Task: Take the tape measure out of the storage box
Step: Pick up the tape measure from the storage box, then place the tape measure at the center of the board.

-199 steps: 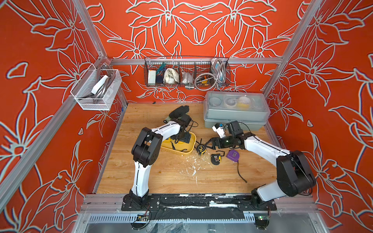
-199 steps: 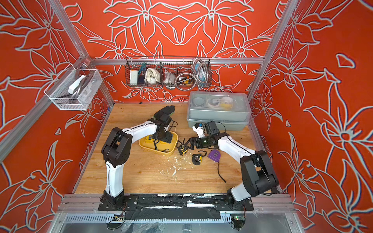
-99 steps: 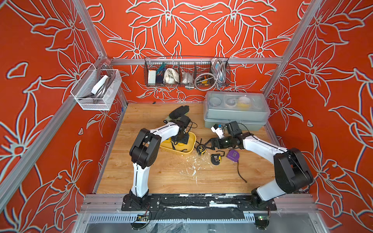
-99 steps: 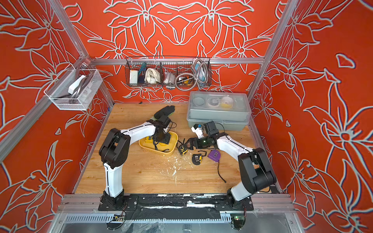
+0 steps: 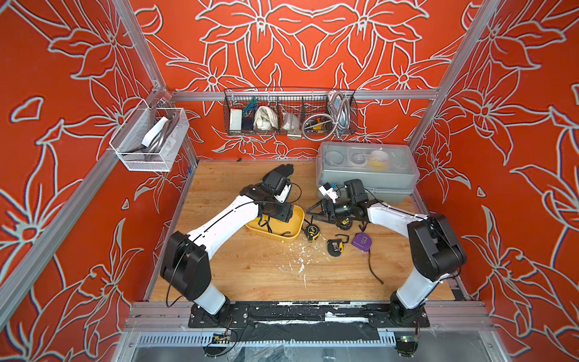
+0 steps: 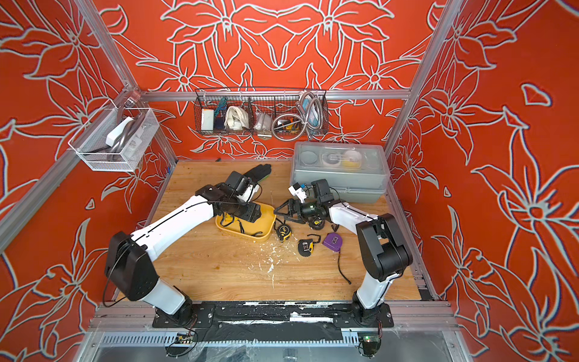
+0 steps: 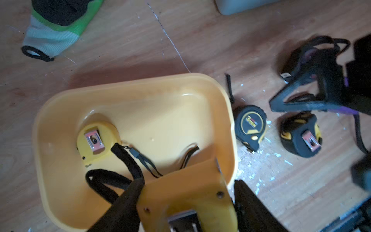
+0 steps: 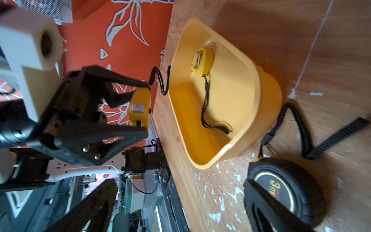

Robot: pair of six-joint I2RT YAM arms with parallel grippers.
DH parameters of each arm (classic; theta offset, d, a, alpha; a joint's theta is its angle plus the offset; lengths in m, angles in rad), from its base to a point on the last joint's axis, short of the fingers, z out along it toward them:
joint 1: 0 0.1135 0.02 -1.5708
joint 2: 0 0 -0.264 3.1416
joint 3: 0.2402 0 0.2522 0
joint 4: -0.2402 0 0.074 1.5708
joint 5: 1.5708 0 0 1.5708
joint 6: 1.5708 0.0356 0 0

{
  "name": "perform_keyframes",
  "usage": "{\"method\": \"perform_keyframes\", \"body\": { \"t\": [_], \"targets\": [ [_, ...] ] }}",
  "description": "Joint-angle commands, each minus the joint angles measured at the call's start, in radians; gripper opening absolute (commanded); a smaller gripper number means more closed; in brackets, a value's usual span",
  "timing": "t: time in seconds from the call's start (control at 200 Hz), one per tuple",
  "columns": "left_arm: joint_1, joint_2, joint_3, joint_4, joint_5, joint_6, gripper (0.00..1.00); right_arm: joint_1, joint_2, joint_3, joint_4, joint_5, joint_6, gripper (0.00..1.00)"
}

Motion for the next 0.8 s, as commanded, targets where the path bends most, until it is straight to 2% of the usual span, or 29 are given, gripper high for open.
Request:
{"method": "perform_keyframes", "body": {
  "t": [0.0,0.11,0.37,0.581,0.796],
  "targets": [
    [-0.023,-0.048,-0.039,-0.045,0.047,0.031,0.51,0.003,0.016,-0.001,0.184,-0.092,0.176,1.00],
    [-0.045,-0.068,-0.048,-0.046,0.054,0.042,0.52,0.025,-0.005,0.002,0.182,-0.117,0.187,1.00],
    [-0.100,-0.066,-0.017,-0.043,0.053,0.054,0.52,0.119,0.000,0.053,-0.076,-0.132,0.021,1.00],
    [-0.131,-0.076,-0.009,-0.014,0.069,0.062,0.52,0.143,-0.014,0.011,-0.015,-0.133,0.079,0.99],
    [-0.157,-0.101,-0.010,0.023,0.066,0.058,0.52,0.165,-0.009,0.001,-0.008,-0.125,0.106,0.92]
  ]
}}
